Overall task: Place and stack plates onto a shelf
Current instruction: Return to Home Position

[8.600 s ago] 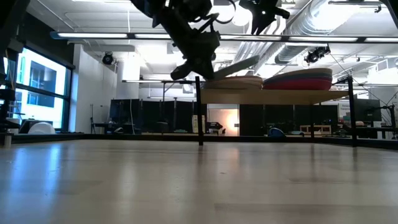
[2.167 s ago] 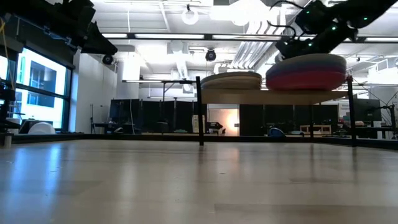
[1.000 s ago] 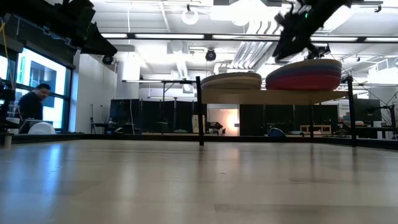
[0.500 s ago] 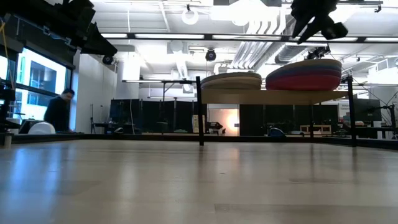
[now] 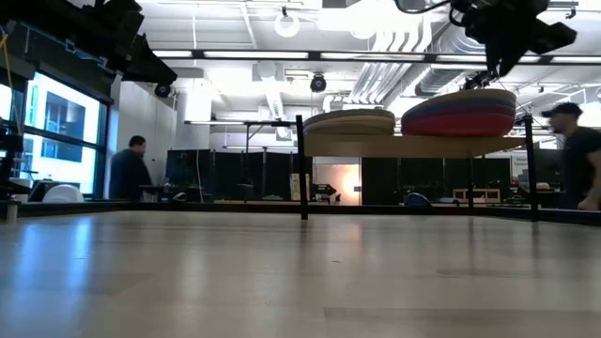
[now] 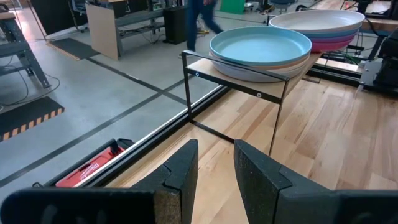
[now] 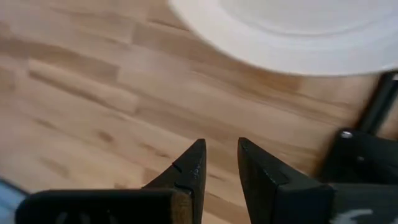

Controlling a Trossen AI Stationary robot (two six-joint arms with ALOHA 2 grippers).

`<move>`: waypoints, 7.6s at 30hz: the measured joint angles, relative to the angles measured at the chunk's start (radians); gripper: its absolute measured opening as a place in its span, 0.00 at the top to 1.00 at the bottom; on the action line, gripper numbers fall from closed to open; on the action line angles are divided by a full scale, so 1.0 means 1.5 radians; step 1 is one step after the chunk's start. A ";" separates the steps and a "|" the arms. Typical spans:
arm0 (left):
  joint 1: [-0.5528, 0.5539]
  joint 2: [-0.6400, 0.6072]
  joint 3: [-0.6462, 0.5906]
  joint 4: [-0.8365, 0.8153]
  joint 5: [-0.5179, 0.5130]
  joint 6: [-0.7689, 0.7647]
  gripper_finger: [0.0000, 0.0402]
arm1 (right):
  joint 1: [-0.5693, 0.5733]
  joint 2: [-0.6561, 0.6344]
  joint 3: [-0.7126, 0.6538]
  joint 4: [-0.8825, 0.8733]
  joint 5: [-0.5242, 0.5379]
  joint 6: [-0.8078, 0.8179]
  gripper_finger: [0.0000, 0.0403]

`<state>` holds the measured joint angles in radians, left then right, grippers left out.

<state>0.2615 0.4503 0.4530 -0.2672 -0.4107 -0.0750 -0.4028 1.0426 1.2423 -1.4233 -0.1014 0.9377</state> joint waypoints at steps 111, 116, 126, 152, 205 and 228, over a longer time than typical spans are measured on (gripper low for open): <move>-0.001 -0.156 -0.295 0.187 0.237 0.074 0.92 | 0.105 -0.456 -0.774 1.046 -0.046 -0.334 0.82; 0.000 -0.157 -0.294 0.191 0.243 0.092 0.95 | 0.105 -0.456 -0.774 1.043 -0.107 -0.334 0.82; 0.000 -0.156 -0.294 0.187 0.244 0.092 0.96 | 0.105 -0.456 -0.774 0.973 -0.120 -0.292 0.82; 0.000 -0.156 -0.294 0.187 0.266 0.075 0.96 | 0.105 -0.456 -0.774 0.933 -0.089 -0.259 0.82; -0.114 -0.298 -0.293 0.187 0.264 0.075 0.96 | 0.139 -0.683 -0.812 0.956 -0.085 -0.259 0.82; -0.114 -0.298 -0.293 0.187 0.264 0.075 0.96 | 0.139 -0.683 -0.812 0.955 -0.087 -0.259 0.82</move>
<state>0.0898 0.0036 0.0128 0.0128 -0.0147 0.0376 -0.1944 0.0185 0.0246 0.0090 -0.2313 0.5499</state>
